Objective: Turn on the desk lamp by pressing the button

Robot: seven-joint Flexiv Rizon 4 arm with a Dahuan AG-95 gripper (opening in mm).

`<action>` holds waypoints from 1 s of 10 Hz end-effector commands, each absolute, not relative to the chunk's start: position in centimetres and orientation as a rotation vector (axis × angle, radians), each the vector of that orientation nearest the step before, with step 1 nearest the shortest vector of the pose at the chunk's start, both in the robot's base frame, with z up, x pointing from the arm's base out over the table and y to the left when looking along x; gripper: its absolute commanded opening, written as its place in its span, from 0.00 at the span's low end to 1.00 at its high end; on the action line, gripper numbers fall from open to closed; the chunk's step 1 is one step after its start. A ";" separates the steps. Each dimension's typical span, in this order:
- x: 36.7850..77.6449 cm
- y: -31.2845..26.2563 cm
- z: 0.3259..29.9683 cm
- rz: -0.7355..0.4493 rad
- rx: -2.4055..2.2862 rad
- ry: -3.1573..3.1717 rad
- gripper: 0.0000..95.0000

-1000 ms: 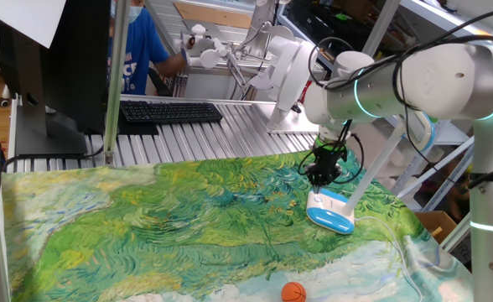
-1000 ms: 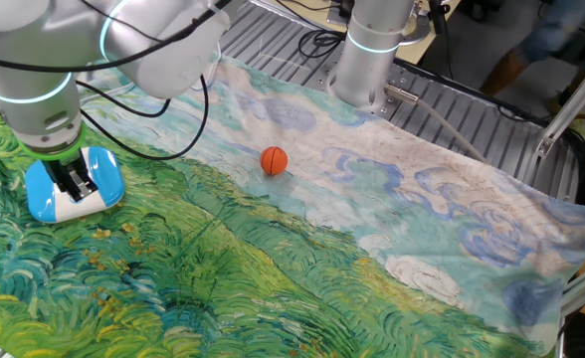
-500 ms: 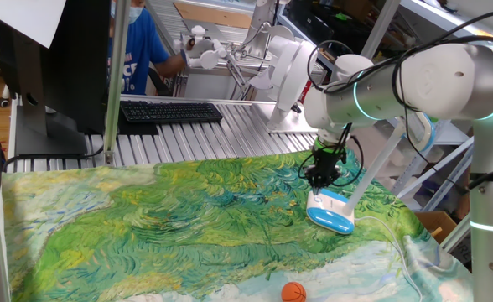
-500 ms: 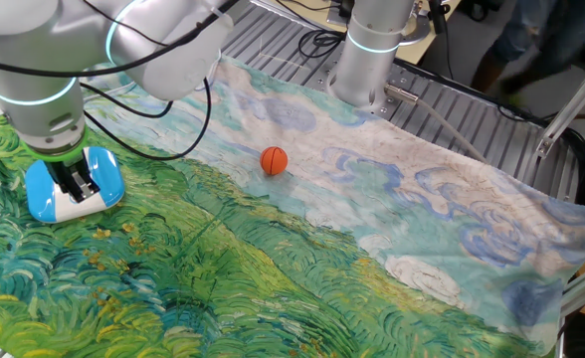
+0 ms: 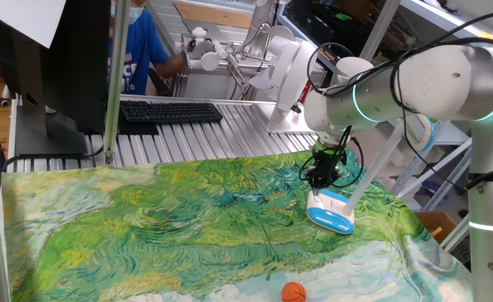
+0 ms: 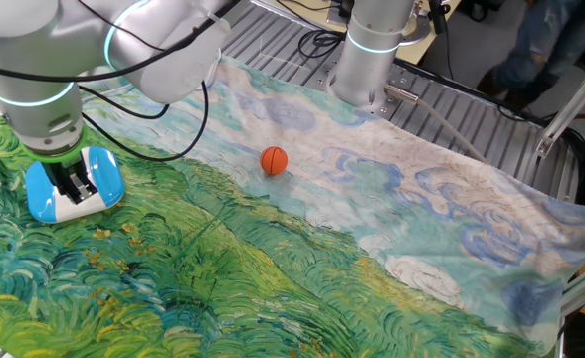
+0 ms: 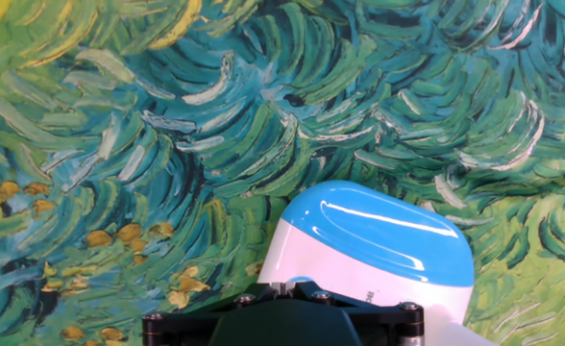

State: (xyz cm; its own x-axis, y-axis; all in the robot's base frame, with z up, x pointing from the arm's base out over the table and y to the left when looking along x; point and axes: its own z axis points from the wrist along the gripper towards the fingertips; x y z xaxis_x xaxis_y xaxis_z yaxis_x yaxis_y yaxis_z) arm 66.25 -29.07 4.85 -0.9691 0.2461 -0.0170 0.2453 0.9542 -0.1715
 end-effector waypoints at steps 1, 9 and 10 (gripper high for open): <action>66.3 -29.2 4.7 0.270 -0.390 -3.099 0.00; 66.2 -29.7 4.0 0.259 -0.398 -3.097 0.00; 66.1 -29.8 3.9 0.259 -0.400 -3.096 0.00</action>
